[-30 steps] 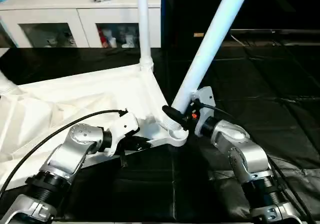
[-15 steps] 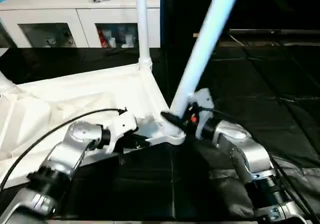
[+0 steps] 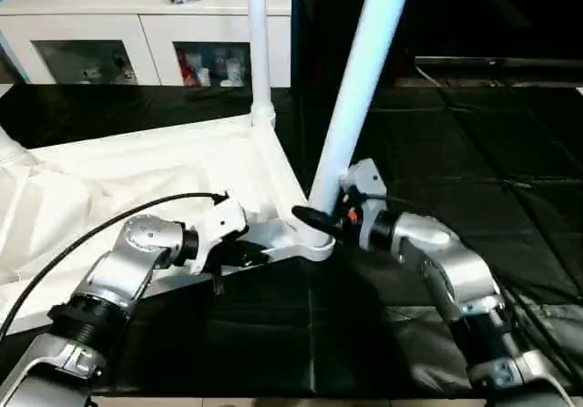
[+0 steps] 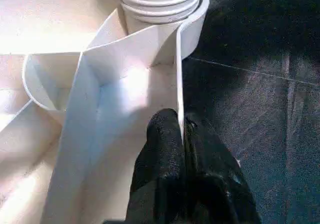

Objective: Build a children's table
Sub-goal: Insert table leg to table base

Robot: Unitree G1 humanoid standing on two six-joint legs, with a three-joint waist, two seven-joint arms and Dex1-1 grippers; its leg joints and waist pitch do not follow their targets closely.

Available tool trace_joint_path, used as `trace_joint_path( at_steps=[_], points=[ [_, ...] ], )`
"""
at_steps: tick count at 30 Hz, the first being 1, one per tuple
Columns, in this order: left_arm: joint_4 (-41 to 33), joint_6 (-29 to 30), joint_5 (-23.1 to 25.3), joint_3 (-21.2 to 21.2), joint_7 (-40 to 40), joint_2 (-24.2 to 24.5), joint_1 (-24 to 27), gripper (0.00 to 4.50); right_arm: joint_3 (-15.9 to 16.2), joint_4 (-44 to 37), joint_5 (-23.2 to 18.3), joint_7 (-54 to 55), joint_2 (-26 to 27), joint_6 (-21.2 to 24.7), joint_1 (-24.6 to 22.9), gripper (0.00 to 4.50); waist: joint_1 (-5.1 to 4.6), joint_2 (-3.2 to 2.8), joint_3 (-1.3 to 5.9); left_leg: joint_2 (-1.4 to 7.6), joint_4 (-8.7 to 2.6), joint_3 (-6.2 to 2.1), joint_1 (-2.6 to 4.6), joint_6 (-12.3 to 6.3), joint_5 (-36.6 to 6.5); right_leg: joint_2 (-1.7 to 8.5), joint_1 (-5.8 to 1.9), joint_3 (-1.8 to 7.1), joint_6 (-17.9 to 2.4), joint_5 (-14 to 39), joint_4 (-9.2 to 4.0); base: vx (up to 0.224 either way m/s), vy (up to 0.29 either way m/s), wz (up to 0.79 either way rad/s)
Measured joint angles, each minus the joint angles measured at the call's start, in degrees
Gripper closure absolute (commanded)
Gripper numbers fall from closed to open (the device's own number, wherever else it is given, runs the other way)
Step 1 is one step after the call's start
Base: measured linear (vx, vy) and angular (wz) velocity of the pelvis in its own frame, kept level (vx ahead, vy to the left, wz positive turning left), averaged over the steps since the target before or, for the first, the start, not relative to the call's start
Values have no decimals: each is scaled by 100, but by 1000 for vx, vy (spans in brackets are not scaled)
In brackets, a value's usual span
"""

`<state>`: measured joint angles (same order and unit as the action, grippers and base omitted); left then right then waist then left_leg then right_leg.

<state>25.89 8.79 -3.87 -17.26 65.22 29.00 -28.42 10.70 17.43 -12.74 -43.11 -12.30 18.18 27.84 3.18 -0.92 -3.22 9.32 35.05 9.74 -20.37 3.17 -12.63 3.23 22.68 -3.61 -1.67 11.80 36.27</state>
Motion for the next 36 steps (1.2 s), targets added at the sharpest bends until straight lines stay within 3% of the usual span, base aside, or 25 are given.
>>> trace_joint_path(
  at_steps=[8, 16, 22, 36],
  points=[
    [581, -209, 36, 4, 64, -3, -342, 450, -4, 645, 26, -86, 62, -171, 379, 258, 25, 73, -7, 13, -52, 2, 19, 14, 66, 0, 14, -26, -29, -18, -4, 0, 0, 0],
    [635, -247, 31, 16, 104, 13, -360, 450, -38, 900, 6, -185, 108, -297, 475, 258, 20, 77, -5, 15, -54, 4, 19, 15, 67, -1, 13, -27, -29, -18, -6, 0, 0, 0],
    [644, -211, 26, 43, 208, 100, -349, 450, -8, 1426, 11, -407, 206, -410, 778, 258, -41, 86, -1, 22, -54, 5, 14, 17, 68, -6, 11, -28, -39, -23, -6, 0, 0, 0],
    [631, -196, 49, 42, 248, 120, -346, 450, 87, 2110, 148, -926, 226, -502, 1268, 258, -47, 98, 4, 28, -55, 10, 19, 17, 68, -6, 10, -32, -40, -24, -6, 0, 0, 0]
  ],
)
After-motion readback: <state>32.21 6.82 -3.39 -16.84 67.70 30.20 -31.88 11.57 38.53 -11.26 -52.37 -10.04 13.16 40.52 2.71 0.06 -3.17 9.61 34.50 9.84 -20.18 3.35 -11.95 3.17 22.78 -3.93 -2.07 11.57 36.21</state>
